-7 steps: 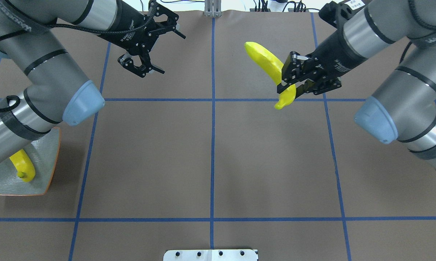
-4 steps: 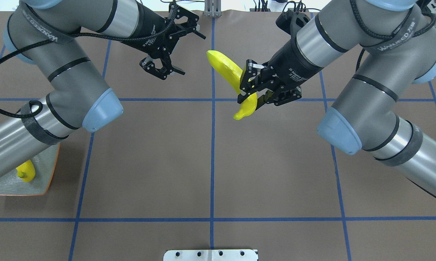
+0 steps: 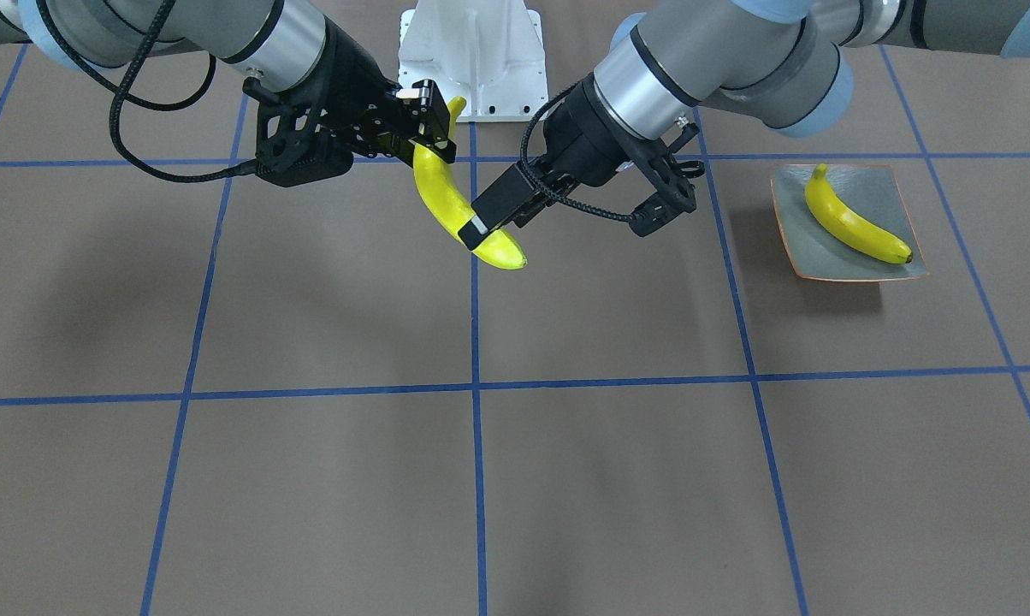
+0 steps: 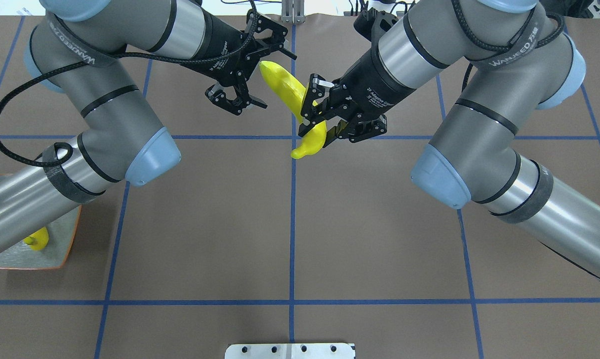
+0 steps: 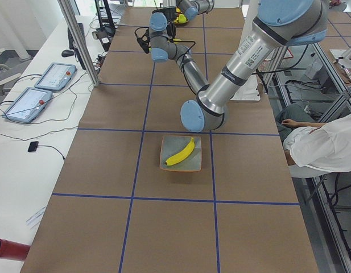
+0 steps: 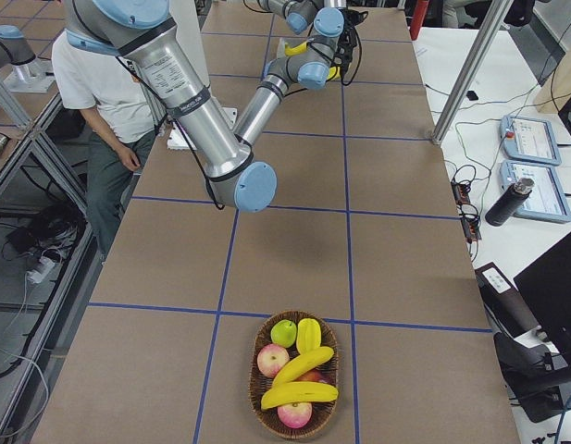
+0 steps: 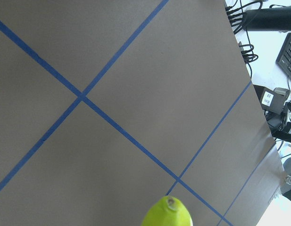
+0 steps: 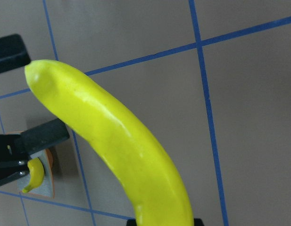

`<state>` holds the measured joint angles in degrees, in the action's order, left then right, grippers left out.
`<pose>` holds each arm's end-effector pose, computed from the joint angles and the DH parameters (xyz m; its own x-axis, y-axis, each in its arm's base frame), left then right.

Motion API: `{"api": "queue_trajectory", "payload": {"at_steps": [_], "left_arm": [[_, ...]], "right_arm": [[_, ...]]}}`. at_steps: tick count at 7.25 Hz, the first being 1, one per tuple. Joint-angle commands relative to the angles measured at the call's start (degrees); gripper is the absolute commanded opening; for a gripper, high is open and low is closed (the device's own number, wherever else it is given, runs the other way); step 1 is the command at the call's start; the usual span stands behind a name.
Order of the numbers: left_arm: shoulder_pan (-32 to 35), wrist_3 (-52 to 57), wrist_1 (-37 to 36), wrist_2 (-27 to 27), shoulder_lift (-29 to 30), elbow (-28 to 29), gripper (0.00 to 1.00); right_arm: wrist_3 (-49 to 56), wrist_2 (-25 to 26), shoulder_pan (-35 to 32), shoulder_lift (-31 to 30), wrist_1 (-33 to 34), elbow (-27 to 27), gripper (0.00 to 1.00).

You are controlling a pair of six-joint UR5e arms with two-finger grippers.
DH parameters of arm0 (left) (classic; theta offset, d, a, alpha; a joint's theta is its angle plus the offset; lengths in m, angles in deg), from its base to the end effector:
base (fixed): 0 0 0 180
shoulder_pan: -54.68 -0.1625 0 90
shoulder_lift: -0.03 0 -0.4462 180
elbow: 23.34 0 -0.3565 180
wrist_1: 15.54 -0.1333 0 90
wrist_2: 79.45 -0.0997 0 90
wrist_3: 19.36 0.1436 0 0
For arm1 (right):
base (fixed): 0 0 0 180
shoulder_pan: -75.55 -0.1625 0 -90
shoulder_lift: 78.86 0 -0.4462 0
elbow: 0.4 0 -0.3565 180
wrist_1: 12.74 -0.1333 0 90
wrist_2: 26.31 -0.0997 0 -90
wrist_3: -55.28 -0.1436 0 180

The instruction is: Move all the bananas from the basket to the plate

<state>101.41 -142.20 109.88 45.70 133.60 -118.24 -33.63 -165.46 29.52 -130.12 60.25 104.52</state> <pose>0.4232 -0.5235 0.1323 -0.0488 -0.5951 -0.8022 0.2101 0.7791 -0.5907 -0.4072 -0.4577 0.1604 0.2293 0.2198 0.9482 0.0292 0.9722 -0.2324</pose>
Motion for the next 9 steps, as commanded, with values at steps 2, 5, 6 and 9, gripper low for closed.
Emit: {"api": "queue_trajectory", "payload": {"at_steps": [2,5,6,9], "left_arm": [[0.03,0.06,2.72,-0.08,-0.50,-0.11,1.00],[-0.14,0.06,4.91,-3.07,-0.94,-0.11,0.95],[-0.23,0.06,5.19,-3.16,-0.95,-0.11,0.73],[-0.58,0.06,5.36,-3.16,-1.12,-0.11,0.14]], "right_arm": [[-11.08,-0.42,-0.11,-0.07,-9.24,-1.46,0.00],[-16.29,-0.86,-0.11,-0.33,-13.91,-1.82,0.00],[-16.39,-0.86,-0.11,-0.42,-14.02,-1.99,0.00],[-16.39,-0.86,-0.02,-0.16,-14.19,-1.99,0.00]]}}
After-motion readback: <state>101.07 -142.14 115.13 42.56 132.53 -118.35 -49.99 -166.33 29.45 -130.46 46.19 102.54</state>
